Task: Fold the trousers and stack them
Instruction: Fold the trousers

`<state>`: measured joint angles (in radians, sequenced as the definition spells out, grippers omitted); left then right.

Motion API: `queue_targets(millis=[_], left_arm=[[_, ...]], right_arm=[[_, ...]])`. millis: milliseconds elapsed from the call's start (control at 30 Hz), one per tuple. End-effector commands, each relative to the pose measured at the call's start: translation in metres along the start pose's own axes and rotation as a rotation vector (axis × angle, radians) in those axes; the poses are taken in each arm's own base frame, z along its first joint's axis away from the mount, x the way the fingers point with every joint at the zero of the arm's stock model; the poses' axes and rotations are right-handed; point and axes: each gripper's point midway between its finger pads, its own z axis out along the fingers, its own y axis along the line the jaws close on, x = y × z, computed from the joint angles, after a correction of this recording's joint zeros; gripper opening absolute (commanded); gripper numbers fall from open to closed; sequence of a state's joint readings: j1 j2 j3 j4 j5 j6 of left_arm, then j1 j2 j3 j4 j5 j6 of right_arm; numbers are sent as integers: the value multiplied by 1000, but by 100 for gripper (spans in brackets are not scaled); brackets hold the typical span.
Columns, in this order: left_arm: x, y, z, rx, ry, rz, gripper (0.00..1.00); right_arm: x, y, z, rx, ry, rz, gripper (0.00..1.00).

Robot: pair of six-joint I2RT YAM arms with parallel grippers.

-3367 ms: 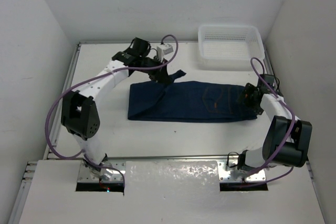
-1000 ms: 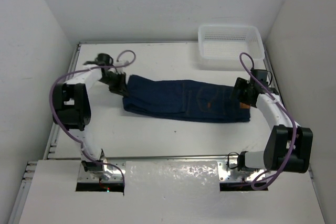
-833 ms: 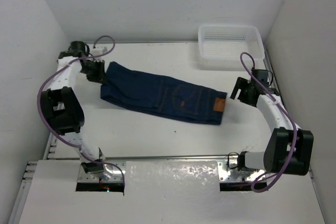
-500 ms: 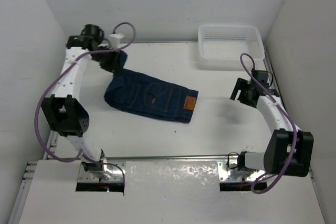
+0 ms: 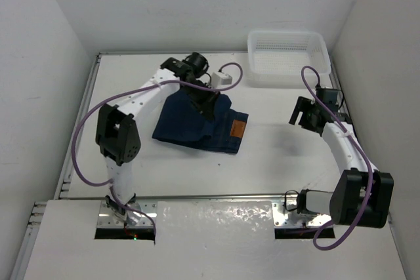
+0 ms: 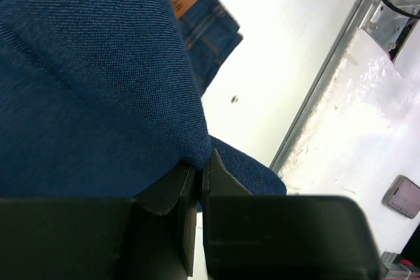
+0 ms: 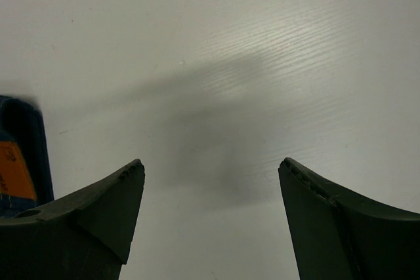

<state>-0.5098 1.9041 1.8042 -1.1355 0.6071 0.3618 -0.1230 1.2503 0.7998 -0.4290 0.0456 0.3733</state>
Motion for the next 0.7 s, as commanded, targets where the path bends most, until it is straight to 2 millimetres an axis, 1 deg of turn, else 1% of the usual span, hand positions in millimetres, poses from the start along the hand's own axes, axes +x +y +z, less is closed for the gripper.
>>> queue_targets(millis=[0,33,67,100,133,267,300,333,367,400,433,467,533,567,600,633,667], left_arm=[[-24,-15,26,29,-35,45,0],[-26,-23,35,44,-23,62,0],[-27,-23,47,51,-9,54,0],[-32,-28,52,54,-14,68,0],[-37,-24,62,45,-22,48,0],[-52,-20,80,59,-58,12,1],[-55,-20,83,65,-63,8,7],[-57,-21,88,94,-70,-3,18],[-61,-25,89,117,-82,0,57],[-64,-28,90,144,-89,2,74],[-66,-37,91,212,-96,9,92],[-73,-46,87,246,-113,31,100],[-80,-63,77,321,-137,87,100],[-90,-69,67,331,-167,131,100],[-96,-73,59,330,-187,162,100],[-101,-75,46,303,-208,211,100],[-110,-70,32,267,-243,238,100]], right_arm=[[-2,3,-1,-22,-13,14,79],[-1,4,-1,-24,-7,15,79],[0,4,-1,-25,-7,20,79],[0,5,-1,-30,-7,21,79],[1,5,-1,-31,-7,25,79],[8,6,1,-39,5,41,79],[8,7,2,-41,4,45,79],[12,7,3,-40,11,50,79],[11,8,3,-43,8,49,79],[13,12,3,-65,17,49,79],[14,13,4,-70,18,53,79],[14,15,4,-77,17,52,79],[12,21,5,-99,17,56,79],[10,25,5,-112,12,50,79],[9,28,5,-121,13,46,78],[4,37,4,-142,8,28,77],[3,42,3,-153,10,15,77]])
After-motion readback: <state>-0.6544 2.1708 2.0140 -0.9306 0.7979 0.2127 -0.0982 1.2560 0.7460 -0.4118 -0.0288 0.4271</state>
